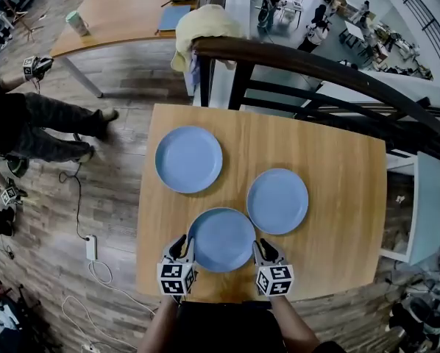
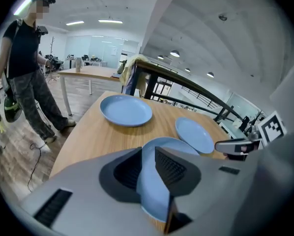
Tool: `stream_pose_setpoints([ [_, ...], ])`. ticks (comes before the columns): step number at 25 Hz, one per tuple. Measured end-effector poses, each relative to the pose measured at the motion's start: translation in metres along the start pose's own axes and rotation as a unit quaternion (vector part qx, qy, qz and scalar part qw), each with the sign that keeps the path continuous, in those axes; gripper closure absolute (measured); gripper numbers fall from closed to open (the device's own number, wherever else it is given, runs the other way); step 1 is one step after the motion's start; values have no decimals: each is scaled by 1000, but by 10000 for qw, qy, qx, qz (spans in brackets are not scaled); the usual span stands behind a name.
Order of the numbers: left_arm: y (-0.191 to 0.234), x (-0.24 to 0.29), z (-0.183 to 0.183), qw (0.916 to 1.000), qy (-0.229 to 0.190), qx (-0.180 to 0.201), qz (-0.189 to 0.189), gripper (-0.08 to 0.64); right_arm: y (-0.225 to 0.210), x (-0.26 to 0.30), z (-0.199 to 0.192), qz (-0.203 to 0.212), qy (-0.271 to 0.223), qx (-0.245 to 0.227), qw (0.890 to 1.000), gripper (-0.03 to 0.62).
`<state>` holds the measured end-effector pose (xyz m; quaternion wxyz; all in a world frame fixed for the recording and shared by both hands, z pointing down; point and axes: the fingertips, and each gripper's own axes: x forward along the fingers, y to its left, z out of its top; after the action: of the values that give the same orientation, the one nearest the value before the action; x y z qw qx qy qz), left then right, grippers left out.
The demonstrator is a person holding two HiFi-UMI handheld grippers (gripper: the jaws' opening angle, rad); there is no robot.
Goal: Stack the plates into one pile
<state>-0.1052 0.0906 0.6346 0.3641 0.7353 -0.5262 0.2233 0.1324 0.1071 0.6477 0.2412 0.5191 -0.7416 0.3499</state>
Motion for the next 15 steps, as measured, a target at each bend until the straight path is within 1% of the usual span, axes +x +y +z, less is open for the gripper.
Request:
stream_pose_setpoints([
  [7, 15, 18, -34, 9988, 436, -176, 107, 429, -17, 18, -30, -94, 475, 167, 9987, 489],
  [10, 23, 23, -50, 9977, 580, -313, 170, 425, -21, 23, -40, -72, 645, 169, 9978, 488],
  [15, 28, 27, -74, 9958, 812, -380, 206, 423, -24, 30, -61, -40, 938, 178, 9954, 483],
])
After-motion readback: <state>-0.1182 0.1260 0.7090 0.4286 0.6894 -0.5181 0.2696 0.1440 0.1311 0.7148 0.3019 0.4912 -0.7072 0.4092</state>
